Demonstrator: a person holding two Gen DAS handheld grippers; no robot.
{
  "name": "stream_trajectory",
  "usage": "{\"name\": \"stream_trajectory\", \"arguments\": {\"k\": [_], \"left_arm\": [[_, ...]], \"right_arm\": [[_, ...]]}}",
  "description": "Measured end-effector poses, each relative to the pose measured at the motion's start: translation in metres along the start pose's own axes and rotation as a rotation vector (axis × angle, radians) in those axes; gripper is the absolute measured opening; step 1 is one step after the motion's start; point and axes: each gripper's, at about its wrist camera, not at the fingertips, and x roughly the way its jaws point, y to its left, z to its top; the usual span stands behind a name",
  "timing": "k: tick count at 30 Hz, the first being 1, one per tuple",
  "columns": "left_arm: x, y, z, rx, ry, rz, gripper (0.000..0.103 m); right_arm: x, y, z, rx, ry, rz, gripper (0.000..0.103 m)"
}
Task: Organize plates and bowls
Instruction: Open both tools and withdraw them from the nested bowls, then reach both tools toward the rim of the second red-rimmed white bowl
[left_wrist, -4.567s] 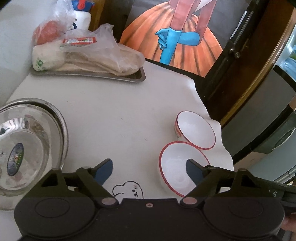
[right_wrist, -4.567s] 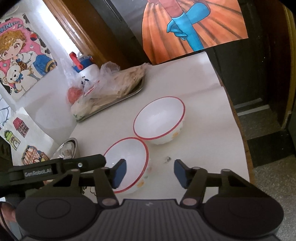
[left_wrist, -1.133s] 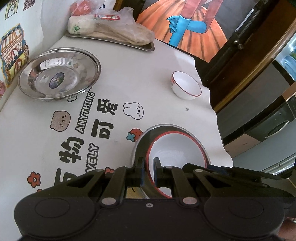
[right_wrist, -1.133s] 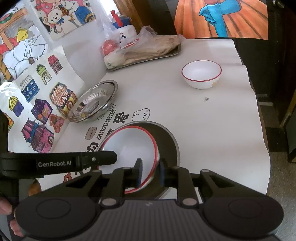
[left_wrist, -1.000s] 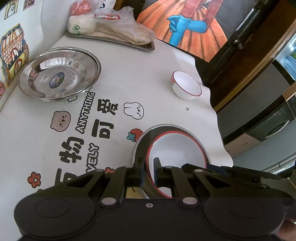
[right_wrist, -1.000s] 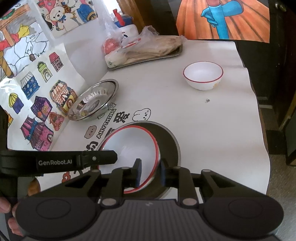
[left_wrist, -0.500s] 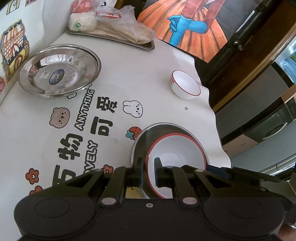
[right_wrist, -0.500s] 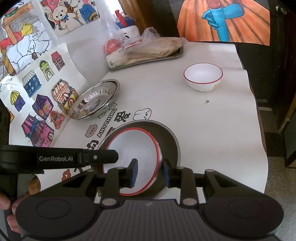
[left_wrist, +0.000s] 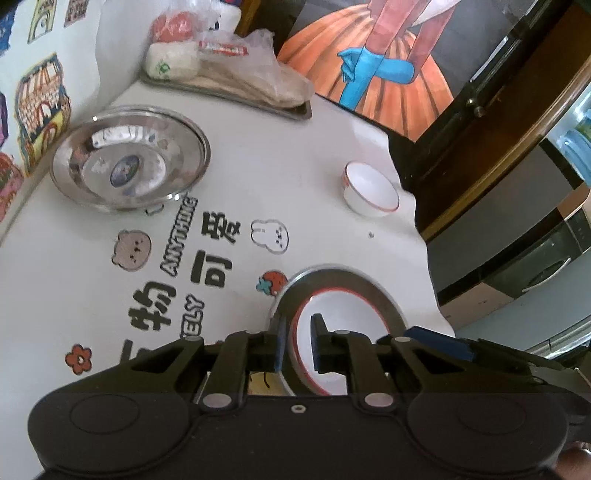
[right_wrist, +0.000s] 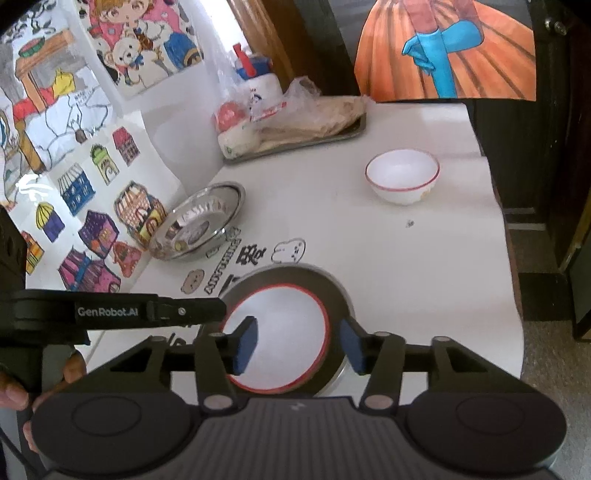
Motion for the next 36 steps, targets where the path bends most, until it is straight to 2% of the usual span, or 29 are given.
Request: {"name": "stream_trajectory", "arguments": {"k": [3, 8, 20, 25, 30, 36], "left_arm": [[-0.005, 0.000, 0.006, 0.006, -0.038, 0.007, 0.027], [-0.007, -0.003, 0.020, 0.027, -0.098, -0.003, 0.056], [0.024, -0.029, 0.062, 0.139, -0.191, -0.010, 0.093], [0.053, -0.037, 0.084, 0.174, -0.190, -0.019, 0.094], [0.090, -0.036, 0.105, 0.156, -0.155, -0.015, 0.094], [0.121, -0.031, 0.118, 0.127, -0.121, -0.013, 0.094]], "right_arm": [[-0.008, -0.005, 0.006, 0.000, -0.042, -0.002, 0.070], [-0.013, -0.023, 0.021, 0.021, -0.102, -0.017, 0.086], [0.009, -0.080, 0.046, 0.037, -0.143, -0.092, 0.100], [0.024, -0.110, 0.056, 0.088, -0.175, -0.109, 0.101], [0.045, -0.140, 0.069, 0.168, -0.188, -0.086, 0.101], [0.067, -0.154, 0.078, 0.178, -0.183, -0.095, 0.101]]}}
